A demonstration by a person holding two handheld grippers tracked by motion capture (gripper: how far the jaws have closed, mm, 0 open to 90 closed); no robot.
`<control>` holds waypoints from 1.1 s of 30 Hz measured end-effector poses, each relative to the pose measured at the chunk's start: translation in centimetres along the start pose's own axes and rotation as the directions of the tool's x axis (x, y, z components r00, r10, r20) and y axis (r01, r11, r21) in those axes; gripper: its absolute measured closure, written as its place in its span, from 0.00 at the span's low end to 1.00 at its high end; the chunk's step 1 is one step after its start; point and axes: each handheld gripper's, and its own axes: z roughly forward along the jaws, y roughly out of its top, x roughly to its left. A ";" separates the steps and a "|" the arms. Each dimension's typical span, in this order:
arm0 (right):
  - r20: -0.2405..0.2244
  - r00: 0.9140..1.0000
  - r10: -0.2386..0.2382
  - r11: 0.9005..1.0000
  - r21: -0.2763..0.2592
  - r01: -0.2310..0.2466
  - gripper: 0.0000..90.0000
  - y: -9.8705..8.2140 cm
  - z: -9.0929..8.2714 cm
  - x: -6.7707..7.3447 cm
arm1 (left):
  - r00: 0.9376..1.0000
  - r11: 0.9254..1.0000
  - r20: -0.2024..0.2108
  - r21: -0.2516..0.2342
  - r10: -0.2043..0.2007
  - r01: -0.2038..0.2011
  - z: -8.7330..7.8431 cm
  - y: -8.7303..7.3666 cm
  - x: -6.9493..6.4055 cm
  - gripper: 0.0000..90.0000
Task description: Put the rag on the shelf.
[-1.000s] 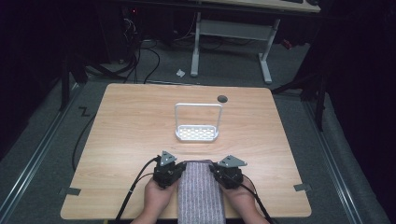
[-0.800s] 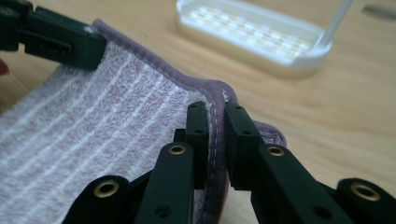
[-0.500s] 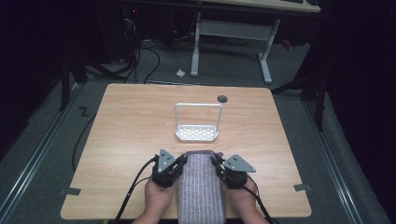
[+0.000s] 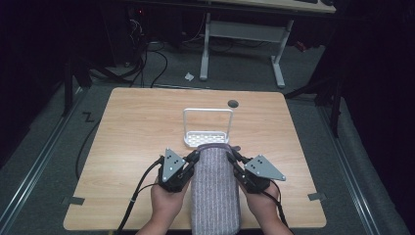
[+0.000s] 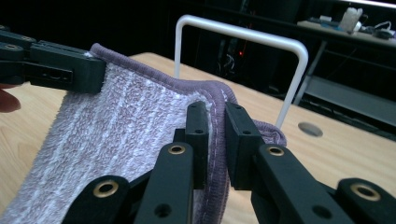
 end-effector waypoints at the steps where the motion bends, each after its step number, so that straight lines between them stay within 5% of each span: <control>1: 0.002 1.000 0.001 1.000 -0.007 -0.001 0.90 0.3 0.0 -0.1 | 1.000 1.000 0.002 -0.010 0.000 0.000 0.0 0.4 0.1 0.96; 19: 0.015 0.999 -0.035 0.994 -0.108 0.036 0.90 5.4 -0.1 -0.7 | 0.999 0.992 -0.002 -0.118 0.045 -0.044 -0.8 5.5 1.2 0.96; 26: 0.017 0.999 -0.027 0.991 -0.133 0.029 0.90 7.4 0.3 -1.2 | 0.997 0.986 -0.016 -0.148 0.082 -0.083 -0.7 7.9 1.8 0.96; 33: 0.024 1.000 -0.003 0.988 -0.152 0.007 0.90 9.0 1.1 -2.4 | 0.997 0.985 -0.004 -0.156 0.072 -0.071 0.1 9.6 3.1 0.96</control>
